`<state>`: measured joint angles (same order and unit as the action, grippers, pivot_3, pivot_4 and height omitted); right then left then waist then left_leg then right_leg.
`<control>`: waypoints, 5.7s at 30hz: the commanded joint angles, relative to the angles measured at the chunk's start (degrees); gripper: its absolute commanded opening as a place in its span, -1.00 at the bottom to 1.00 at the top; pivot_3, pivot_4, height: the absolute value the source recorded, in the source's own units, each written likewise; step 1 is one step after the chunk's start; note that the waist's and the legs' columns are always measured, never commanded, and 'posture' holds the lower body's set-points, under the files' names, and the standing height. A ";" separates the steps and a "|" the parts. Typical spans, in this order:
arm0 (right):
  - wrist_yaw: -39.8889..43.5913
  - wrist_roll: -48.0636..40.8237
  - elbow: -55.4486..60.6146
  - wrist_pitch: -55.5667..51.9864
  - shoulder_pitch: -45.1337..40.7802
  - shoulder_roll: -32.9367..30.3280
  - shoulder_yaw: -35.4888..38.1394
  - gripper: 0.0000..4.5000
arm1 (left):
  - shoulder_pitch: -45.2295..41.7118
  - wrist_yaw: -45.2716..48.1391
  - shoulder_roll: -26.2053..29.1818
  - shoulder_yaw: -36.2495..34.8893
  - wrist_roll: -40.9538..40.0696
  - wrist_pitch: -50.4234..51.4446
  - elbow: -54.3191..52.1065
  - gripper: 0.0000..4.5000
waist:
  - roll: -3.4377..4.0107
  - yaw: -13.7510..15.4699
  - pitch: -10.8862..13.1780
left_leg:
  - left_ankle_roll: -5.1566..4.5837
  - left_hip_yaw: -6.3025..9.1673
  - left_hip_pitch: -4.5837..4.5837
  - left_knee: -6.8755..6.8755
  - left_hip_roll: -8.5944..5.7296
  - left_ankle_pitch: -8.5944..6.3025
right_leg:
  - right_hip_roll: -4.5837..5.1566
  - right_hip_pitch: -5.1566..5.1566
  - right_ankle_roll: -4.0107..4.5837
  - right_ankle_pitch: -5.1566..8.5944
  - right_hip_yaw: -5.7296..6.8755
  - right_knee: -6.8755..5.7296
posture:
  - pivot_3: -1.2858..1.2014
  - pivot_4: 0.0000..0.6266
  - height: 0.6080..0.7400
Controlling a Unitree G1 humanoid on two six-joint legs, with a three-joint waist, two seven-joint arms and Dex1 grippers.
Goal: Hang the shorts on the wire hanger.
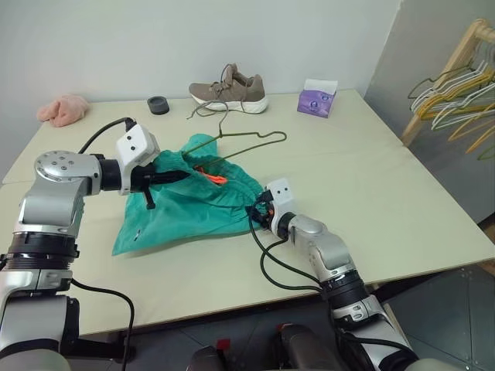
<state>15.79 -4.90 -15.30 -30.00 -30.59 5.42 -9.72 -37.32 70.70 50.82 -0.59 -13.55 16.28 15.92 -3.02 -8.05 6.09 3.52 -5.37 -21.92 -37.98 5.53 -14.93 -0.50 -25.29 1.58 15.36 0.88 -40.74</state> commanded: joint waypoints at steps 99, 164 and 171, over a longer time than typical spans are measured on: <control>28.94 -7.47 35.91 -11.47 -3.62 -45.18 -9.28 0.83 | 11.90 8.84 7.25 3.86 -4.17 8.58 -13.22 -1.00 | 0.03 -0.07 0.03 | -0.02 0.00 0.01 0.05 0.00 -0.02 | -0.06 -0.02 -0.18 0.14 0.01 0.14 | -0.09 -0.74 1.00; 16.81 -13.77 50.98 -51.94 24.16 -28.36 22.61 -1.00 | 14.75 0.00 -8.81 0.15 -16.70 15.99 -24.18 0.99 | 0.07 -0.50 0.00 | 0.03 0.05 0.13 0.06 -0.05 -0.05 | 0.02 0.13 -0.23 0.19 0.00 0.13 | -0.17 -0.66 1.00; 8.69 -9.63 55.76 -61.92 29.15 -23.35 43.79 -1.00 | 8.52 -3.17 -17.62 5.72 -19.51 20.19 -28.19 0.99 | 0.11 -1.05 0.00 | 0.02 0.12 0.07 0.05 -0.13 -0.05 | 0.01 0.19 -0.24 0.19 0.00 0.23 | -0.21 -0.61 1.00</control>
<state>26.82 -16.98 39.28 -89.98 -2.26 -16.42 26.66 -26.24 68.11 34.31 4.67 -31.14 35.51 -10.25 -2.90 -9.10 6.09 3.54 -5.25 -21.83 -37.92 5.38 -14.98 -0.49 -25.07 1.34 15.55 0.88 -40.48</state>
